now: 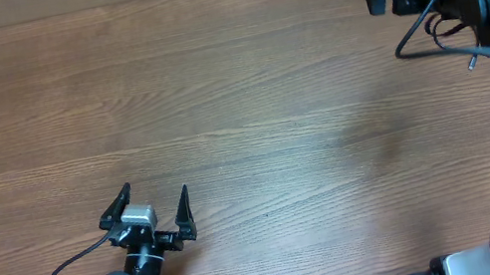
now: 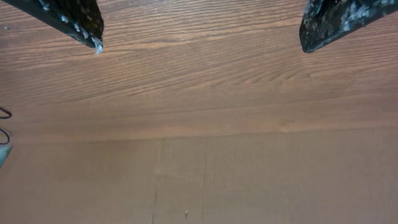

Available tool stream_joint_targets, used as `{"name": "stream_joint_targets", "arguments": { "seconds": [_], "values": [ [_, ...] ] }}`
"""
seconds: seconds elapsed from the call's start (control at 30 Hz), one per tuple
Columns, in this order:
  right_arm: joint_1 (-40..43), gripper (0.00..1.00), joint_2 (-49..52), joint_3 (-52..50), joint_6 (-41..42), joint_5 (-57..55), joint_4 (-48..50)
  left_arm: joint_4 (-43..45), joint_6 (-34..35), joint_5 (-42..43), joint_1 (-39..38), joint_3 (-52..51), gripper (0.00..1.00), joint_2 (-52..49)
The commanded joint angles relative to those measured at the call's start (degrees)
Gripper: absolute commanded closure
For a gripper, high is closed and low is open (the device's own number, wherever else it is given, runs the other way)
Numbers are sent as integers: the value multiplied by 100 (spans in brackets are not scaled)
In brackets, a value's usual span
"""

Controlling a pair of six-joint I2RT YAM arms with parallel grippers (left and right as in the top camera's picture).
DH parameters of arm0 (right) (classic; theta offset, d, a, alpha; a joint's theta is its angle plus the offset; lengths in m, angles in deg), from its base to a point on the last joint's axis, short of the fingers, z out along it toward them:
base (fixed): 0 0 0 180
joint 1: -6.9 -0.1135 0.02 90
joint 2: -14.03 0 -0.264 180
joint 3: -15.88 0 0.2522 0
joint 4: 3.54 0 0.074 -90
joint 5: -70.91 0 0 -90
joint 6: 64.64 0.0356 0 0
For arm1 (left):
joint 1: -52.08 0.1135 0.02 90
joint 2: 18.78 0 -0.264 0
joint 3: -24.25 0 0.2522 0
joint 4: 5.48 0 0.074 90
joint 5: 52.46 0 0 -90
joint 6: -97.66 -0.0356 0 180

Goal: Untangle cables

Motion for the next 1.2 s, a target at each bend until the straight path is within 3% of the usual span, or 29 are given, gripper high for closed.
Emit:
{"name": "stream_joint_targets", "arguments": {
  "seconds": [0.0,0.23,0.43,1.07,1.17],
  "values": [
    [-118,0,-621,-649,24,144,507,-7,31,70,33,-15,0,55],
    [-118,0,-1766,-2769,24,442,2710,-7,31,70,33,-15,1,55],
    [-111,0,-3117,-5088,22,638,5995,-7,31,70,33,-15,0,55],
    [-37,0,-6164,-9847,20,553,9689,-7,31,70,33,-15,0,55],
    [-37,0,-6395,-10240,20,555,9759,-7,31,70,33,-15,1,55]
  ]
}}
